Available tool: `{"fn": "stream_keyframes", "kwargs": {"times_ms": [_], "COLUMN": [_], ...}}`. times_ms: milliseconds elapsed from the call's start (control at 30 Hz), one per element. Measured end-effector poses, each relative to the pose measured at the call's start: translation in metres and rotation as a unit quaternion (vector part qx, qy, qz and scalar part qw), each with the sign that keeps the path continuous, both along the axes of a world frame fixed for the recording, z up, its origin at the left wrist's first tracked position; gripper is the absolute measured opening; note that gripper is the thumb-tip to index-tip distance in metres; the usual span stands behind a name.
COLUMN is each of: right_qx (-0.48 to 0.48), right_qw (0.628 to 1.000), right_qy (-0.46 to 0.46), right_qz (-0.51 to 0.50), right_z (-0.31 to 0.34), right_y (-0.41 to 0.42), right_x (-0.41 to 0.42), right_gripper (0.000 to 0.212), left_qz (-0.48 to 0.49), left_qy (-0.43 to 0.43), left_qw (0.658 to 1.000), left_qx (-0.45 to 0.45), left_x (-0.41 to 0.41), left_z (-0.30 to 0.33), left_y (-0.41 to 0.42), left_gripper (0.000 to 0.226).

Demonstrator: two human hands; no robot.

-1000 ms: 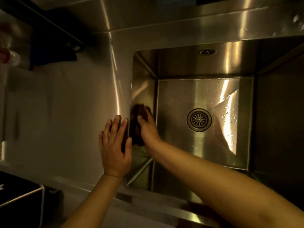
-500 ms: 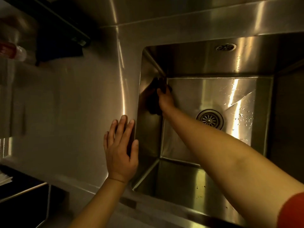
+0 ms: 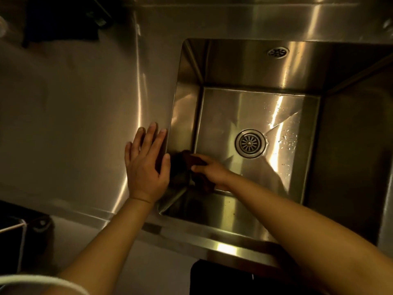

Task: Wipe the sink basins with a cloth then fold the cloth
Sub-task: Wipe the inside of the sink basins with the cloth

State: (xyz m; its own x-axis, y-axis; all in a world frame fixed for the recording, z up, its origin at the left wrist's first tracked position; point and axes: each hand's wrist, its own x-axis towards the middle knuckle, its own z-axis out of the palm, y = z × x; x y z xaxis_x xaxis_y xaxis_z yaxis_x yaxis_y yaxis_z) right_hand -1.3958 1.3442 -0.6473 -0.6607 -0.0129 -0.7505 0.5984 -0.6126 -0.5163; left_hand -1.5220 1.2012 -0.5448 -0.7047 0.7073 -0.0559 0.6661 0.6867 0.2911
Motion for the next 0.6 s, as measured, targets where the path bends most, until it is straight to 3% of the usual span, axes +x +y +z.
{"fn": "stream_keyframes", "kwargs": {"times_ms": [200, 367, 600], "right_qx": [0.171, 0.169, 0.210], "right_qw": [0.969, 0.933, 0.910], "right_qy": [0.049, 0.087, 0.072], "right_qz": [0.174, 0.305, 0.349], "right_z": [0.059, 0.095, 0.065], "right_y": [0.030, -0.003, -0.031], "right_x": [0.047, 0.078, 0.051], "right_gripper": [0.045, 0.051, 0.043], "left_qz": [-0.004, -0.005, -0.014], "left_qy": [-0.003, -0.013, -0.068], "left_qw": [1.000, 1.000, 0.998], "left_qx": [-0.004, -0.012, -0.004], "left_x": [0.000, 0.001, 0.018], "left_z": [-0.001, -0.001, 0.007], "left_y": [0.000, -0.002, -0.013], "left_gripper": [0.066, 0.065, 0.070]}}
